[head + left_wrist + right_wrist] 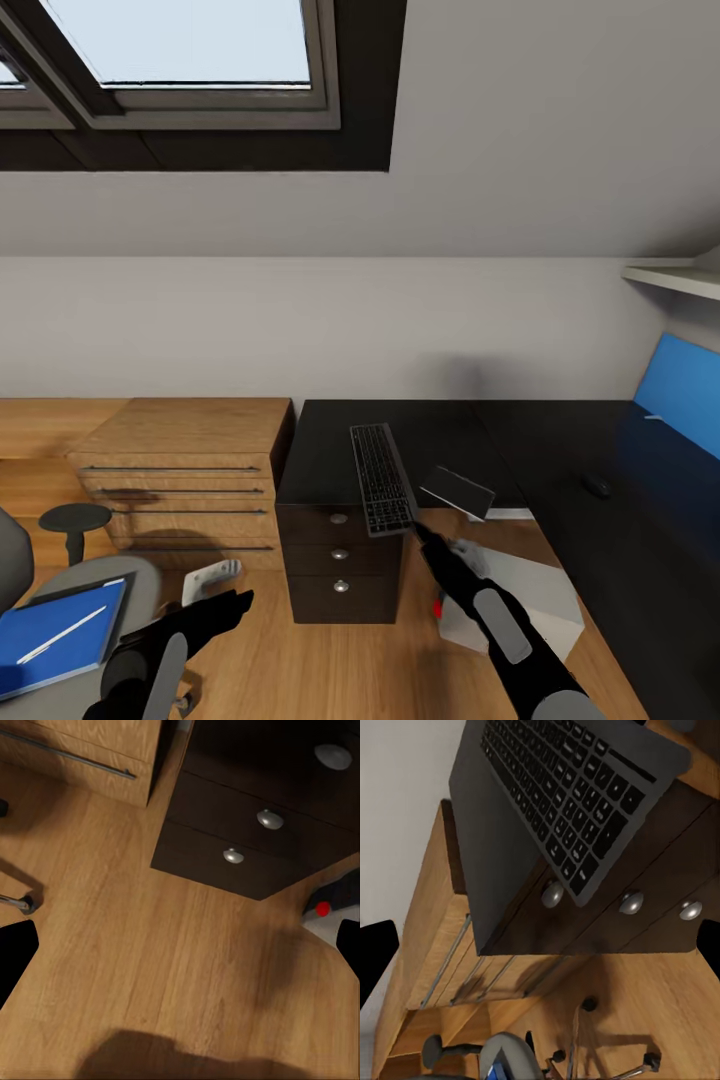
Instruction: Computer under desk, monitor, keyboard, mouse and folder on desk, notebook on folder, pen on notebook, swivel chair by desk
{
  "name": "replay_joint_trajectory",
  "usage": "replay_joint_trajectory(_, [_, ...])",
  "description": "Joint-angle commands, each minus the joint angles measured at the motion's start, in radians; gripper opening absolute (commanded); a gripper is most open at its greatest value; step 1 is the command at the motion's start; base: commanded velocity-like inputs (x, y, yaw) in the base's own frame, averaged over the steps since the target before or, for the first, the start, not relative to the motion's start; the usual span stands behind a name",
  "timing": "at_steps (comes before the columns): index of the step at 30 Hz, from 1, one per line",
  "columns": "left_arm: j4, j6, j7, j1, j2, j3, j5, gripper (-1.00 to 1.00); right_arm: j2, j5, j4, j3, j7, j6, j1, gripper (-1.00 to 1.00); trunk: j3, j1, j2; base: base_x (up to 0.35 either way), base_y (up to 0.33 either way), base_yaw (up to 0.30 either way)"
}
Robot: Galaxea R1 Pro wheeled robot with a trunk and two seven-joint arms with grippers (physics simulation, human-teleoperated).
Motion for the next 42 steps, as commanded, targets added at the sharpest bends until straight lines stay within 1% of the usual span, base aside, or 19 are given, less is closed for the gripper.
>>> replay_joint_trajectory(1, [0.000, 0.007, 0.009, -0.001, -0.001, 0.000, 0.013, 1.00, 0.002, -0.014, 0.001, -0.033, 0.001, -0.001, -0.001, 1.00, -0.005, 0.004, -0.009, 0.000, 0.000, 0.000])
replay_joint_trajectory(2, [0.000, 0.008, 0.010, -0.001, -0.001, 0.000, 0.013, 1.00, 0.002, -0.019, 0.001, -0.049, 0.000, -0.005, -0.001, 1.00, -0.008, 0.008, -0.016, 0.000, 0.000, 0.000])
replay_joint_trajectory(4, [0.000, 0.009, 0.011, -0.001, -0.001, 0.000, 0.013, 1.00, 0.003, -0.056, 0.007, -0.067, -0.001, -0.010, -0.001, 1.00, -0.014, 0.016, -0.030, 0.000, 0.000, 0.000])
replay_joint_trajectory(6, [0.002, 0.009, 0.011, -0.001, -0.001, 0.000, 0.012, 1.00, 0.003, -0.109, 0.036, -0.074, -0.001, -0.015, -0.001, 1.00, -0.021, 0.023, -0.044, 0.000, 0.000, 0.000])
replay_joint_trajectory(8, [0.004, 0.009, 0.012, -0.001, -0.001, 0.000, 0.012, 1.00, 0.003, -0.138, 0.074, -0.076, -0.001, -0.035, -0.001, 1.00, -0.027, 0.031, -0.058, 0.000, 0.000, 0.000])
replay_joint_trajectory(9, [0.006, 0.008, 0.012, -0.001, -0.001, 0.000, 0.012, 1.00, 0.003, -0.145, 0.087, -0.076, -0.001, -0.048, -0.002, 1.00, -0.030, 0.035, -0.065, 0.000, 0.000, 0.000])
replay_joint_trajectory(11, [0.009, 0.008, 0.012, -0.001, -0.001, 0.000, 0.012, 1.00, 0.003, -0.156, 0.122, -0.077, -0.001, -0.102, -0.004, 1.00, -0.036, 0.043, -0.079, 0.000, 0.000, 0.000])
replay_joint_trajectory(12, [0.011, 0.008, 0.012, -0.001, -0.001, 0.000, 0.012, 1.00, 0.003, -0.160, 0.140, -0.076, -0.002, -0.143, -0.008, 1.00, -0.039, 0.046, -0.086, 0.000, 0.000, 0.000])
replay_joint_trajectory(16, [0.012, 0.008, 0.012, -0.001, -0.001, 0.000, 0.011, 1.00, 0.001, -0.167, 0.189, -0.076, -0.008, -0.213, -0.024, 1.00, -0.052, 0.062, -0.114, 0.000, 0.000, 0.000])
replay_joint_trajectory(20, [0.013, 0.008, 0.012, -0.001, -0.001, -0.001, 0.011, 1.00, 0.000, -0.169, 0.222, -0.076, -0.010, -0.226, -0.039, 1.00, -0.064, 0.077, -0.142, 0.000, 0.000, 0.000])
replay_joint_trajectory(23, [0.025, 0.008, 0.012, -0.001, -0.001, -0.013, 0.011, 1.00, -0.001, -0.172, 0.235, -0.076, -0.007, -0.209, -0.045, 1.00, -0.074, 0.089, -0.163, 0.000, 0.000, 0.000])
replay_joint_trajectory(26, [0.031, 0.008, 0.012, -0.001, -0.001, -0.023, 0.012, 1.00, -0.001, -0.175, 0.235, -0.076, -0.003, -0.154, -0.047, 1.00, -0.083, 0.100, -0.184, 0.000, 0.000, 0.000])
replay_joint_trajectory(27, [0.032, 0.008, 0.012, -0.001, -0.001, -0.025, 0.012, 1.00, -0.001, -0.177, 0.233, -0.078, 0.006, -0.112, -0.047, 1.00, -0.086, 0.104, -0.191, 0.000, 0.000, 0.000])
replay_joint_trajectory(28, [0.032, 0.008, 0.012, -0.001, -0.001, -0.026, 0.012, 1.00, -0.001, -0.177, 0.232, -0.078, 0.011, -0.099, -0.047, 1.00, -0.089, 0.108, -0.198, 0.000, 0.000, 0.000])
replay_joint_trajectory(31, [0.033, 0.008, 0.012, -0.001, -0.001, -0.030, 0.012, 1.00, -0.003, -0.183, 0.231, -0.085, 0.047, -0.028, -0.047, 1.00, -0.099, 0.119, -0.219, 0.000, 0.000, 0.000])
replay_joint_trajectory(32, [0.033, 0.009, 0.012, -0.001, -0.001, -0.034, 0.012, 1.00, -0.006, -0.227, 0.230, -0.107, 0.084, 0.019, -0.047, 1.00, -0.102, 0.123, -0.226, 0.000, 0.000, 0.000])
replay_joint_trajectory(35, [0.034, 0.014, 0.012, -0.001, -0.002, -0.036, 0.013, 1.00, -0.006, -0.291, 0.230, -0.118, 0.093, 0.032, -0.047, 1.00, -0.111, 0.135, -0.247, 0.000, 0.000, 0.000])
replay_joint_trajectory(40, [0.045, 0.014, 0.012, -0.001, -0.002, -0.037, 0.014, 1.00, -0.003, -0.293, 0.230, -0.116, 0.086, 0.013, -0.047, 1.00, -0.127, 0.154, -0.282, 0.000, 0.000, 0.000])
replay_joint_trajectory(42, [0.053, 0.014, 0.012, -0.001, -0.002, -0.038, 0.013, 1.00, -0.001, -0.292, 0.231, -0.114, 0.069, -0.024, -0.047, 1.00, -0.133, 0.161, -0.296, 0.000, 0.000, 0.000])
